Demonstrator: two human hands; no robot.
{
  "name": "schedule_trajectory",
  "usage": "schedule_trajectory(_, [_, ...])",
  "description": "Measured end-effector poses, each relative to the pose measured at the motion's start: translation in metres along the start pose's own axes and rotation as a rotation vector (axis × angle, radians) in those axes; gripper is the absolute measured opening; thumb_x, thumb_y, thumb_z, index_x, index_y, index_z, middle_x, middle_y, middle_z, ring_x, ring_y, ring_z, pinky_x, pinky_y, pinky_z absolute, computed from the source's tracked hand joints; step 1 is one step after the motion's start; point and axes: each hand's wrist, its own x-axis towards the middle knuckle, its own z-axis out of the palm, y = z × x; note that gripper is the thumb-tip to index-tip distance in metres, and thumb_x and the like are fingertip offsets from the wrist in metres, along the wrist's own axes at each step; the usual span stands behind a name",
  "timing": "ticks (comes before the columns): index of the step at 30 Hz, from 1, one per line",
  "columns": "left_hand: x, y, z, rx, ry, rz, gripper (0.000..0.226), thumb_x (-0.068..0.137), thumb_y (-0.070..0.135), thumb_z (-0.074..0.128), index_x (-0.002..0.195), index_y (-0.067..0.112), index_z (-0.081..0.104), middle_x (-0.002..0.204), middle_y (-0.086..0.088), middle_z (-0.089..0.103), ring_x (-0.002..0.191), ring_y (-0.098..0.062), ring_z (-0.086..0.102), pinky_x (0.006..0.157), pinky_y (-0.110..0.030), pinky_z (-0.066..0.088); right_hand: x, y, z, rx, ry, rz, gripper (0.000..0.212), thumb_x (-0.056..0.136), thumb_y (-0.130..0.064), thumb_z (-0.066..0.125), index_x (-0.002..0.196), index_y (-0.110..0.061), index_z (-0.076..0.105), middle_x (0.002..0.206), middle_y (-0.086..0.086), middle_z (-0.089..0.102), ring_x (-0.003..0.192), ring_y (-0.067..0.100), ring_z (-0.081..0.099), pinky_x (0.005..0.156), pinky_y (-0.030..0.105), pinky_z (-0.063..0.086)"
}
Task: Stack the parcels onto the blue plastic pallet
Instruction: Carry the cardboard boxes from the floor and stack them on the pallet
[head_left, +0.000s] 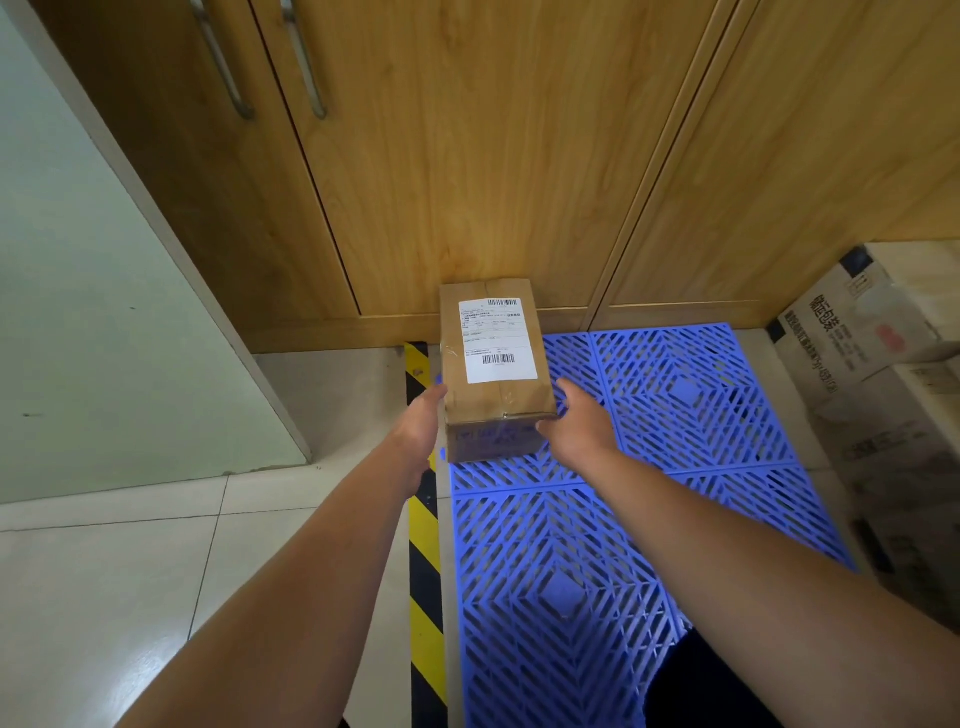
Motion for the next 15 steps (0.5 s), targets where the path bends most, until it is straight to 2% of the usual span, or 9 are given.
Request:
schedule_trajectory(3, [-0.023, 0.01, -0.006, 0.013, 0.023, 0.046, 0.053, 0.101, 0.052, 0.038, 0.146, 0.026, 0.04, 0.159, -0.006, 0.027, 0.147, -0.028, 0.023, 0.12, -0.045, 0.02, -0.016, -0.006, -0.017, 0.011, -0.009, 0.041, 0.074, 0.094, -0.03, 0.067, 0.157, -0.025, 0.027, 0.158, 0.006, 0.038, 0.131, 0.03, 0.051, 0.097, 0.041, 0.049])
schedule_trajectory(5, [-0.045, 0.018, -0.011, 0.007, 0.039, 0.052, 0.028, 0.102, 0.047, 0.039, 0.119, 0.033, 0.056, 0.154, -0.007, 0.033, 0.146, -0.028, 0.024, 0.118, -0.043, 0.02, -0.034, -0.014, -0.035, 0.052, -0.004, 0.077, 0.077, 0.091, -0.04, 0.068, 0.156, -0.026, 0.029, 0.156, 0.006, 0.04, 0.134, 0.03, 0.048, 0.101, 0.042, 0.046])
schedule_trajectory(6, [-0.059, 0.022, -0.013, 0.002, 0.045, 0.042, 0.027, 0.103, 0.046, 0.039, 0.118, 0.032, 0.057, 0.154, -0.008, 0.033, 0.146, -0.029, 0.025, 0.118, -0.044, 0.02, -0.045, -0.019, -0.046, 0.081, 0.0, 0.111, 0.077, 0.091, -0.044, 0.067, 0.156, -0.027, 0.03, 0.15, 0.007, 0.047, 0.131, 0.03, 0.051, 0.101, 0.043, 0.046])
schedule_trajectory(8, [-0.093, 0.033, -0.015, -0.02, 0.042, 0.017, 0.048, 0.101, 0.049, 0.039, 0.144, 0.029, 0.043, 0.159, -0.008, 0.028, 0.147, -0.031, 0.023, 0.119, -0.046, 0.021, -0.074, -0.031, -0.075, 0.118, -0.001, 0.175, 0.075, 0.091, -0.048, 0.064, 0.155, -0.027, 0.032, 0.131, 0.01, 0.057, 0.117, 0.03, 0.058, 0.097, 0.044, 0.049])
schedule_trajectory(9, [-0.117, 0.041, -0.015, -0.029, 0.047, -0.01, 0.054, 0.101, 0.05, 0.04, 0.149, 0.028, 0.036, 0.16, -0.008, 0.028, 0.147, -0.031, 0.024, 0.119, -0.047, 0.021, -0.092, -0.038, -0.091, 0.124, -0.006, 0.205, 0.073, 0.092, -0.049, 0.063, 0.155, -0.026, 0.033, 0.136, 0.011, 0.056, 0.118, 0.031, 0.058, 0.096, 0.044, 0.048])
schedule_trajectory(11, [-0.171, 0.063, -0.012, -0.056, 0.039, -0.041, 0.051, 0.101, 0.047, 0.042, 0.147, 0.026, 0.039, 0.151, -0.01, 0.041, 0.14, -0.03, 0.036, 0.119, -0.047, 0.023, -0.13, -0.053, -0.126, 0.15, -0.012, 0.25, 0.068, 0.094, -0.048, 0.061, 0.153, -0.022, 0.038, 0.152, 0.008, 0.045, 0.132, 0.031, 0.05, 0.106, 0.043, 0.042])
schedule_trajectory(13, [-0.228, 0.087, -0.005, -0.067, 0.036, -0.071, 0.042, 0.101, 0.045, 0.044, 0.139, 0.027, 0.043, 0.122, -0.008, 0.058, 0.12, -0.026, 0.05, 0.119, -0.045, 0.023, -0.172, -0.072, -0.166, 0.193, -0.01, 0.3, 0.065, 0.094, -0.048, 0.061, 0.15, -0.02, 0.041, 0.155, 0.007, 0.043, 0.136, 0.031, 0.047, 0.111, 0.044, 0.038])
schedule_trajectory(14, [-0.257, 0.1, -0.001, -0.064, 0.027, -0.087, 0.045, 0.1, 0.046, 0.045, 0.14, 0.025, 0.042, 0.123, -0.007, 0.058, 0.122, -0.026, 0.049, 0.119, -0.045, 0.023, -0.191, -0.079, -0.186, 0.221, 0.01, 0.319, 0.064, 0.094, -0.047, 0.061, 0.149, -0.019, 0.043, 0.153, 0.008, 0.045, 0.134, 0.032, 0.049, 0.111, 0.044, 0.039])
schedule_trajectory(15, [-0.286, 0.113, 0.002, -0.065, 0.013, -0.091, 0.05, 0.1, 0.047, 0.045, 0.144, 0.024, 0.04, 0.135, -0.009, 0.054, 0.131, -0.028, 0.043, 0.119, -0.044, 0.022, -0.214, -0.09, -0.206, 0.248, 0.024, 0.345, 0.063, 0.094, -0.045, 0.063, 0.148, -0.017, 0.046, 0.15, 0.009, 0.048, 0.131, 0.032, 0.052, 0.11, 0.044, 0.041])
